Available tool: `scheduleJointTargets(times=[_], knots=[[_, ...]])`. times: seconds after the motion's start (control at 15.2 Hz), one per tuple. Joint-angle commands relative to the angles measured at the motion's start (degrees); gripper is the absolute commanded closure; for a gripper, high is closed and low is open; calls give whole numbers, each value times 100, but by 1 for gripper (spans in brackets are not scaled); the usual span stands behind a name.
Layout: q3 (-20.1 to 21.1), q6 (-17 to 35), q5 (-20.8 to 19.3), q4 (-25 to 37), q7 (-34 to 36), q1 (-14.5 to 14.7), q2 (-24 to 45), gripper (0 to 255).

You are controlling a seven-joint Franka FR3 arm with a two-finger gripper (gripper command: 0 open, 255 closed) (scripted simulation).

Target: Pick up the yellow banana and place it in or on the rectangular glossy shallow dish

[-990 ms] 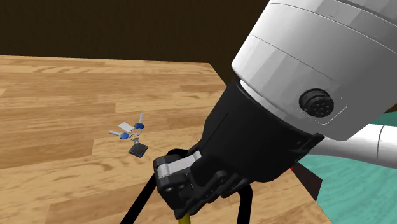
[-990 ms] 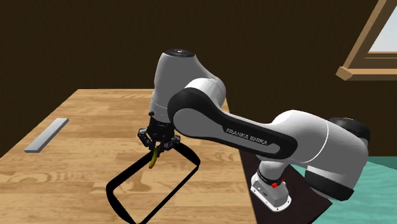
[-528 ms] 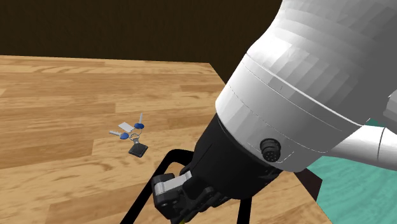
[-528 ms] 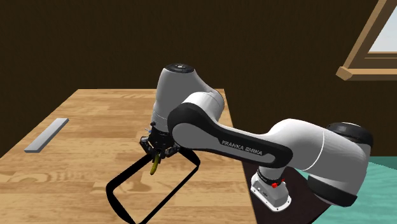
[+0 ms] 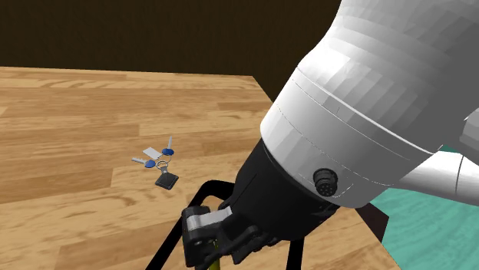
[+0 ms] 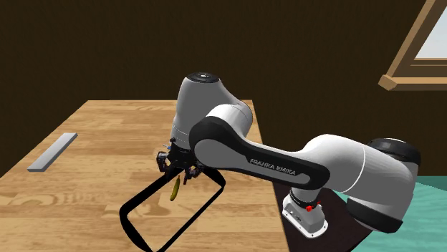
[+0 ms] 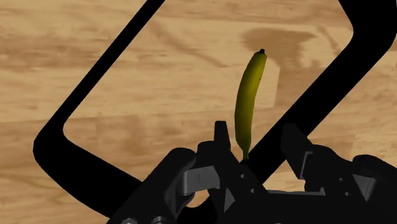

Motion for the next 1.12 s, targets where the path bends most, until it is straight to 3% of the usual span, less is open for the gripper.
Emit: scheduleJointTargets(times=[0.0, 0.26, 0.53, 1.06], knots=[[0, 0, 0, 0, 0, 0, 0, 0], [0, 0, 0, 0, 0, 0, 0, 0], [-419, -517, -291, 505, 138, 30, 182, 0], [-419, -517, -291, 505, 138, 31, 183, 0]])
